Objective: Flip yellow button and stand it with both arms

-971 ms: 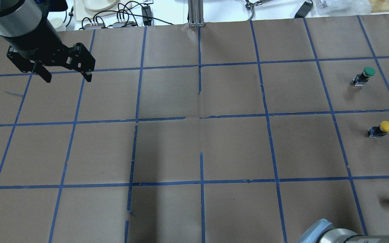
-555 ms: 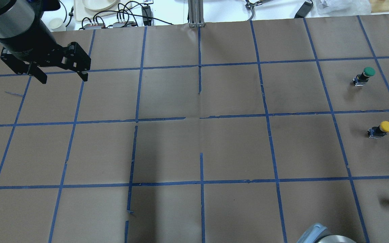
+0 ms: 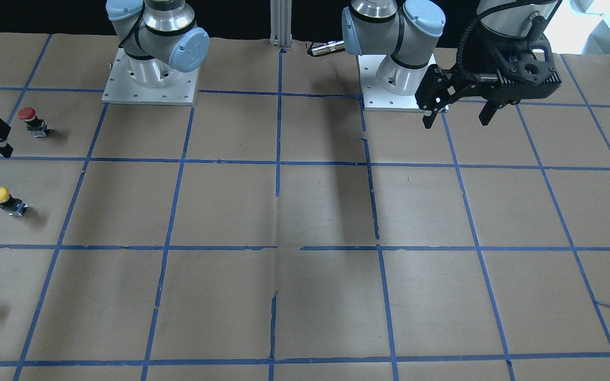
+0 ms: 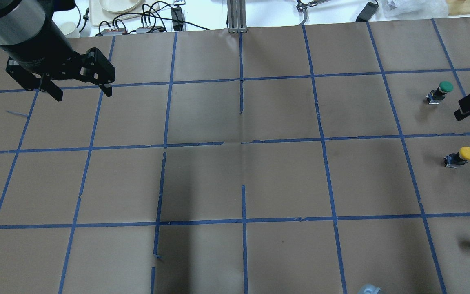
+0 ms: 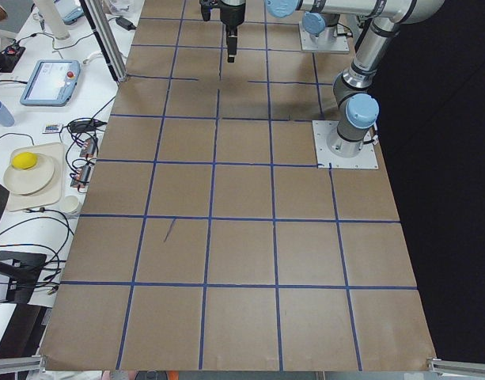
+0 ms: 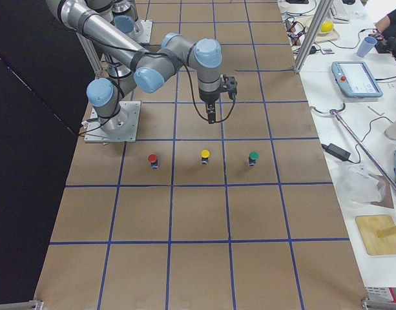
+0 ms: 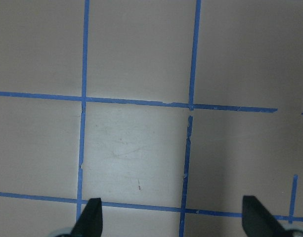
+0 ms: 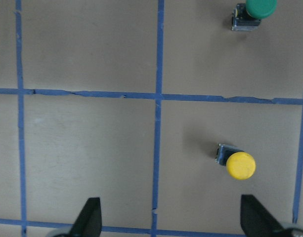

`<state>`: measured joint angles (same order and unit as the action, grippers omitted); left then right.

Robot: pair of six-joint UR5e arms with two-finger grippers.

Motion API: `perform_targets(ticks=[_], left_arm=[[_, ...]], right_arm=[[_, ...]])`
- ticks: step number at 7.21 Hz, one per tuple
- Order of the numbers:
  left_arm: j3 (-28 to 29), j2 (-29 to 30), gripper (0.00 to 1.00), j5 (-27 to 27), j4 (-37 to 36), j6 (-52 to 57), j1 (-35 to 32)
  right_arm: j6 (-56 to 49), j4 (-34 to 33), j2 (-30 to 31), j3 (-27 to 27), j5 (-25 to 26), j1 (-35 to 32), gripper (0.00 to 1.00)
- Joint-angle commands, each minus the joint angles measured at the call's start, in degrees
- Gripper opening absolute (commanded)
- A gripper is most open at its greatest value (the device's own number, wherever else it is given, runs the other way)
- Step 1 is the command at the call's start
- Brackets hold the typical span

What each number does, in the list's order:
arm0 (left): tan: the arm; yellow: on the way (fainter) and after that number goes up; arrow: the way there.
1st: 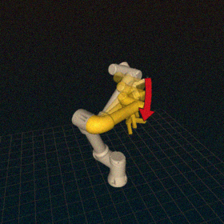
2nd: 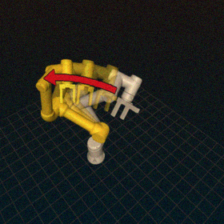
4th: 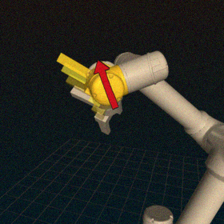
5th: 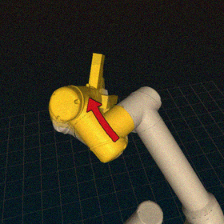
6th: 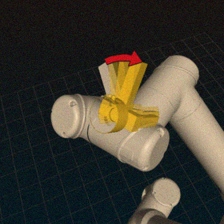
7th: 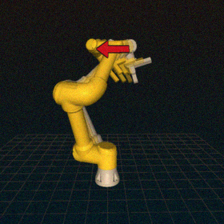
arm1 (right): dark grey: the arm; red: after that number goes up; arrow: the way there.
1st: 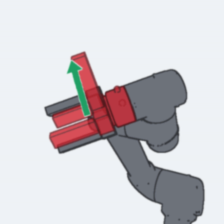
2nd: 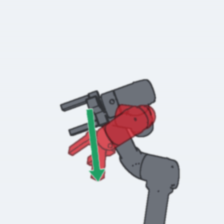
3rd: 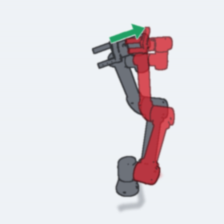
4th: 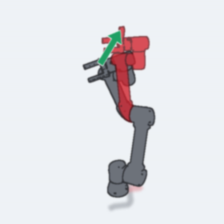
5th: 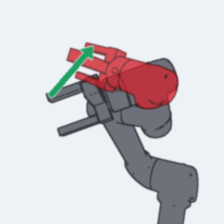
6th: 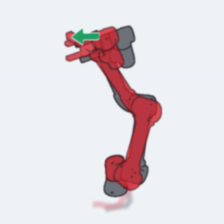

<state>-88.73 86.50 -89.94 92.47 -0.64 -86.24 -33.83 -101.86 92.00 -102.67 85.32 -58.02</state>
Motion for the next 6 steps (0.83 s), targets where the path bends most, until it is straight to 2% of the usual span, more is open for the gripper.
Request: perform_targets(ticks=[1,2,3,5,6], left_arm=[[1.18,-0.01,1.0,3.02,4.38,0.02,0.63],[1.19,-0.01,1.0,1.97,4.39,0.2,0.64],[1.19,0.42,1.0,-1.96,4.13,0.46,0.37],[2.59,1.47,1.0,-1.73,3.42,0.46,0.46],[4.42,2.79,1.0,-1.47,3.42,0.46,0.29]], right_arm=[[12.95,6.56,0.54,4.65,2.12,-9.61,1.0],[21.35,7.89,1.68,6.06,2.04,-15.05,1.0],[30.49,9.9,2.99,6.68,2.22,-20.68,1.0],[42.83,10.71,5.8,6.78,2.48,-29.66,1.0],[43.75,14.54,6.43,7.48,5.79,-32.05,1.0]])
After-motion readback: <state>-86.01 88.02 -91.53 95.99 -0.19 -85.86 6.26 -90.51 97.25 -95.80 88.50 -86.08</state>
